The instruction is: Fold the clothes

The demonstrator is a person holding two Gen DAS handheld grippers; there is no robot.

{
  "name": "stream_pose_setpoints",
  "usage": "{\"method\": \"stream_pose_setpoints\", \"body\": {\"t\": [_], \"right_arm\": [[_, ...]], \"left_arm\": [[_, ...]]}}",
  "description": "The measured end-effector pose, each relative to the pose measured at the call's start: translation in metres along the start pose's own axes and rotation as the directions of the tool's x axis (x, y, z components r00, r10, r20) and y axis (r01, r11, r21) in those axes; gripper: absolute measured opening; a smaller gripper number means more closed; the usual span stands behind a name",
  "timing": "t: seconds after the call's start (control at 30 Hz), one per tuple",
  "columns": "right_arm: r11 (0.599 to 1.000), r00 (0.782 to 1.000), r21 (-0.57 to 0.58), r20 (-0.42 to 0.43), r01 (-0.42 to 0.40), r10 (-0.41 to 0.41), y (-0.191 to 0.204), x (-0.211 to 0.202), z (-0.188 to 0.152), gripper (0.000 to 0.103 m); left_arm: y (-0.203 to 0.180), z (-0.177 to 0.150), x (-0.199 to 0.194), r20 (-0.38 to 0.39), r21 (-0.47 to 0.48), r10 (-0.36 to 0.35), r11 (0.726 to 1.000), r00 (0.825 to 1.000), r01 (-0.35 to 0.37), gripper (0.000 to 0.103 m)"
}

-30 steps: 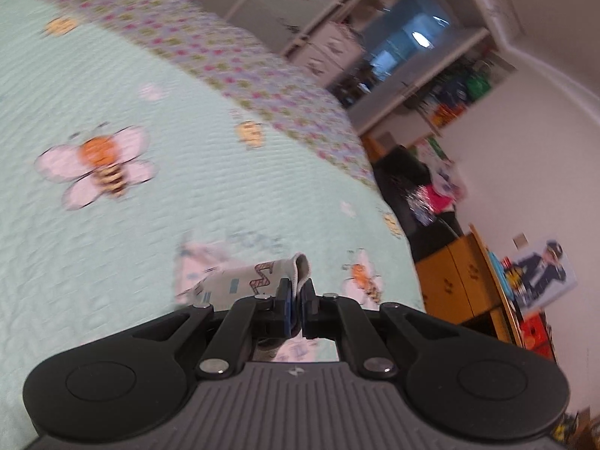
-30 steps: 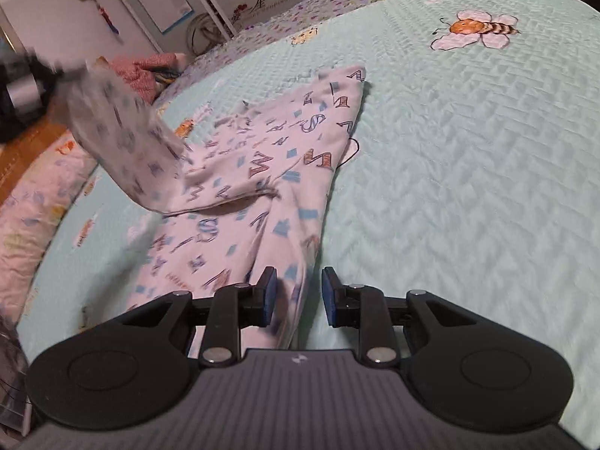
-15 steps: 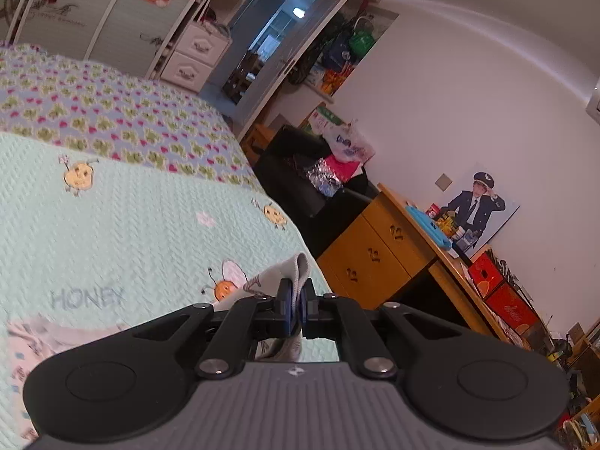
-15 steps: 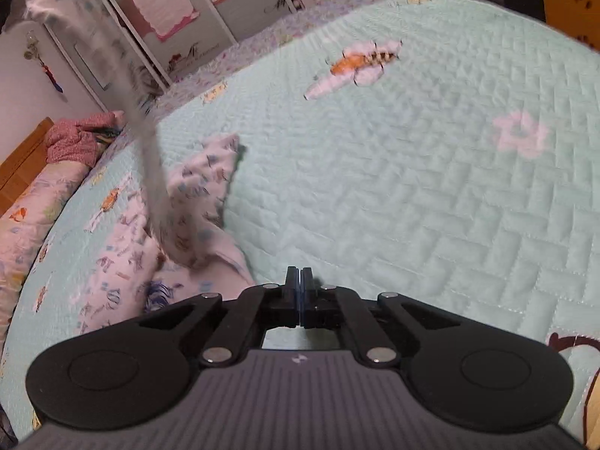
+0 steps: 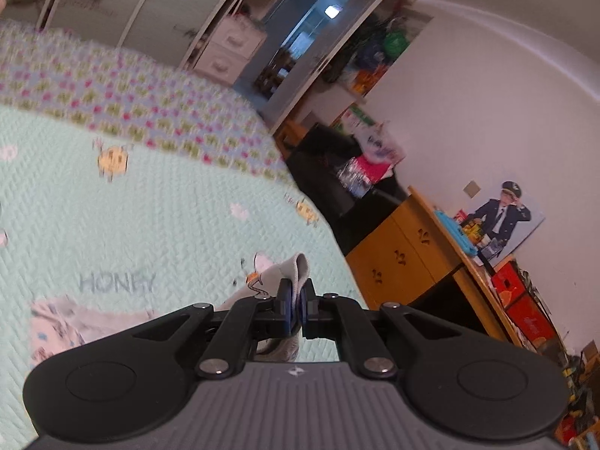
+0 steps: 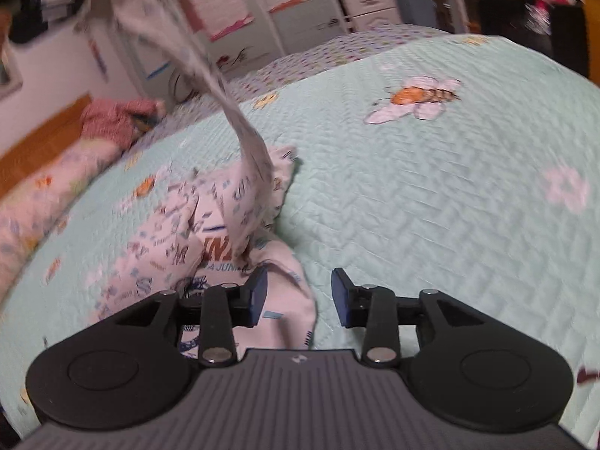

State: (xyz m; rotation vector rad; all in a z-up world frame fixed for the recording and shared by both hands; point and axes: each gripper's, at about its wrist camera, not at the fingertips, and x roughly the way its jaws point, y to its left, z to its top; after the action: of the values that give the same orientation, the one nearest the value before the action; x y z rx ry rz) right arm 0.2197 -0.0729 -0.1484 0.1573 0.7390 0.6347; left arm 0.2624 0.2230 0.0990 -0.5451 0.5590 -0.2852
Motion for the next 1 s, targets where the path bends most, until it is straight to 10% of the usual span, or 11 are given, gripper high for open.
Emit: {"method": "stream_pose_setpoints", "body": {"t": [0.33, 0.63, 0.77, 0.83, 1.0], "right_arm": [[0.946, 0.997, -0.318, -0.022, 0.064, -0.074, 0.056, 0.044, 0.019, 0.053], [0.896, 0.99, -0.423, 0.028, 0.136, -0.137, 0.076, 0.075, 0.038, 0.061], [0.976, 0.993, -0.183, 0.021, 0.119, -0.117, 0.049, 0.083, 0.073, 0.054], [0.996, 0.995, 0.013, 0.022, 0.092, -0.093, 0.025, 0.083, 0.086, 0.035], [0.92, 0.992, 0.383, 0.056, 0.083, -0.113, -0.026, 0.068, 0.075, 0.025]], "left_arm": [[0.014, 0.033, -0.03, 0.063, 0.007, 0.019, 1.0, 0.998, -0.02, 0.003], [-0.019, 0.047, -0.018, 0.078, 0.099, -0.103, 0.991, 0.992, 0.095, 0.003], [-0.041, 0.054, 0.005, 0.048, 0.125, -0.142, 0.983, 0.989, 0.135, 0.003], [-0.054, 0.056, 0.017, 0.029, 0.14, -0.185, 0.974, 0.982, 0.179, 0.003], [-0.092, 0.042, 0.038, -0.038, 0.209, -0.316, 0.925, 0.948, 0.317, 0.003]]}}
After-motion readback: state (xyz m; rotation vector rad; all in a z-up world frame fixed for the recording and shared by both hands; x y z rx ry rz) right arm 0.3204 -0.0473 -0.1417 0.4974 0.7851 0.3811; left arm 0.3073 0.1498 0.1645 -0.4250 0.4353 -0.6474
